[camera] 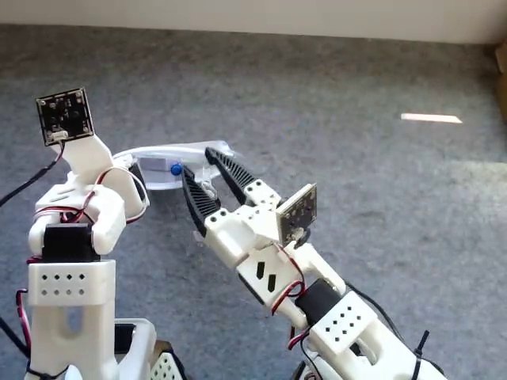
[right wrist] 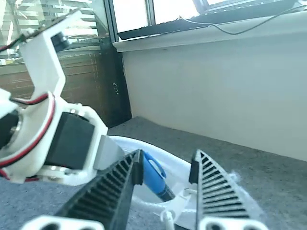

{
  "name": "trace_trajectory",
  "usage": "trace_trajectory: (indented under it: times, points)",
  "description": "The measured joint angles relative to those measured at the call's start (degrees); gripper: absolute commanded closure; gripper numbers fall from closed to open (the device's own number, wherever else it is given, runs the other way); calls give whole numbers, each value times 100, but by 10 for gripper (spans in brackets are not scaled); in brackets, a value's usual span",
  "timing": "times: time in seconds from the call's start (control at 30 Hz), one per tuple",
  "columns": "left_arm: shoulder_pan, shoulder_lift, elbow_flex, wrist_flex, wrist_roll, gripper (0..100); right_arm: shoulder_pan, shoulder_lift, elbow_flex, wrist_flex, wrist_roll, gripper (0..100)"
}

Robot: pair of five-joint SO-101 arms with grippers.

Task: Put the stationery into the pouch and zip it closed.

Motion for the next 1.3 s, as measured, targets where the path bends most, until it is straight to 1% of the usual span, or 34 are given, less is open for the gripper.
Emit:
trace_trajectory:
  times: [0.07,0.17,0.3,0.4,0.53,0.67,1.03,1.3]
  points:
    - [97,0,0,0,-290,992,193,-9,0,0,0,838]
    - [431,0,0,0,-695,992,387,-18,0,0,0,838]
    - [580,0,0,-18,-721,991,413,-440,0,141,0,838]
    - [580,0,0,-35,-721,991,413,-1055,0,791,0,838]
    - [580,0,0,-35,-721,991,88,-1776,0,1530,0,838]
    - [580,0,0,-35,-721,991,-237,-2040,0,1688,0,839]
    - [580,0,0,-53,-721,991,-730,-2031,53,1705,9,839]
    - [580,0,0,-53,-721,990,-730,-976,53,1591,9,839]
